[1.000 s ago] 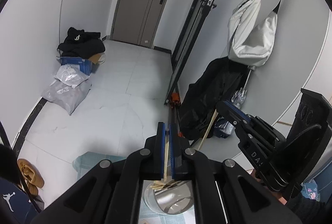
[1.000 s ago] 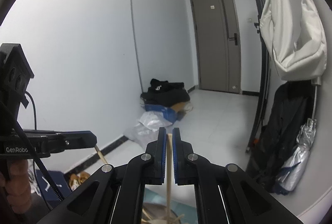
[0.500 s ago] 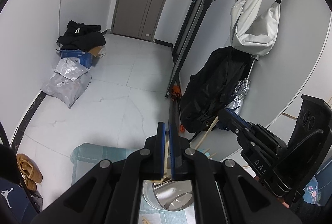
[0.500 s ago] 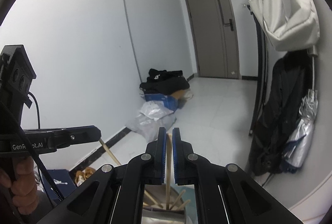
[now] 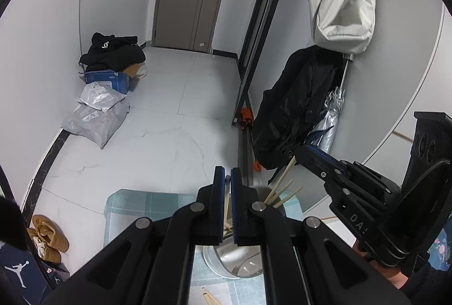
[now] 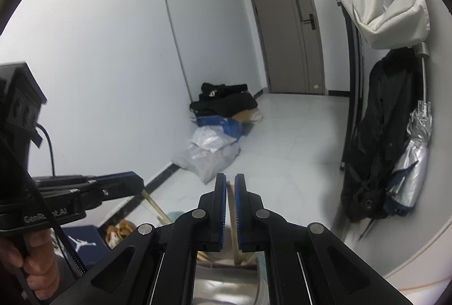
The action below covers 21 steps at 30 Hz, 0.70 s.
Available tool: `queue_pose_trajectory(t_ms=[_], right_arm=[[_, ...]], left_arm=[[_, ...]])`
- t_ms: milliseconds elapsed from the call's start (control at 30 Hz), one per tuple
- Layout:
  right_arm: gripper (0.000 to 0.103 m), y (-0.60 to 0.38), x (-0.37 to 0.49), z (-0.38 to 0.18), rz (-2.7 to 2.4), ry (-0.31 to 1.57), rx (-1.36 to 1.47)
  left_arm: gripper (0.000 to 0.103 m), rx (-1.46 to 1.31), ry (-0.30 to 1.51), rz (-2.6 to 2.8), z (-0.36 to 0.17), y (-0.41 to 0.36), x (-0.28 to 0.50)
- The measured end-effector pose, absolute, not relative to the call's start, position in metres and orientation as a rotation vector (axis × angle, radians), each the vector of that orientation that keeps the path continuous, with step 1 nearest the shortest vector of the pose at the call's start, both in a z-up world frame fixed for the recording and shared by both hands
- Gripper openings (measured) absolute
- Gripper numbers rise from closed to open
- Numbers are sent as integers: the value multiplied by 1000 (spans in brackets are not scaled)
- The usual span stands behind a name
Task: Organize utensils
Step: 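Lower both held chopsticks into the white holder, then open both grippers to release the chopsticks into the holder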
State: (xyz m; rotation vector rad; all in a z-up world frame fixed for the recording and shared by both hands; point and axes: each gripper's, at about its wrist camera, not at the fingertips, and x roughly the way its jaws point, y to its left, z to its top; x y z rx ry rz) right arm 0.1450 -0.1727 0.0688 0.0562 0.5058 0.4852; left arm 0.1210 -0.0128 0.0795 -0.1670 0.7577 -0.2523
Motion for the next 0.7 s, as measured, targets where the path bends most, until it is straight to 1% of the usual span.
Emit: queue_pose_trajectory(t_ms=[367,533,600,667,700], right_arm=[[5,-171,135,44,479,621,71],[8,-171,123,44,475,624,61],[11,-173,116,47,480,612,75],[23,-177,108,51,478,605,88],[25,-178,103,53,475,594,92]], left_arm=[[1,-167,820,-268,61,-16,115],[1,-177,845,-273,63,-14,107],[4,-180,838,-261,67,-13,102],[15,-182,829,-256,69,-13,98],[19,-181,817,-247,72,-12,93]])
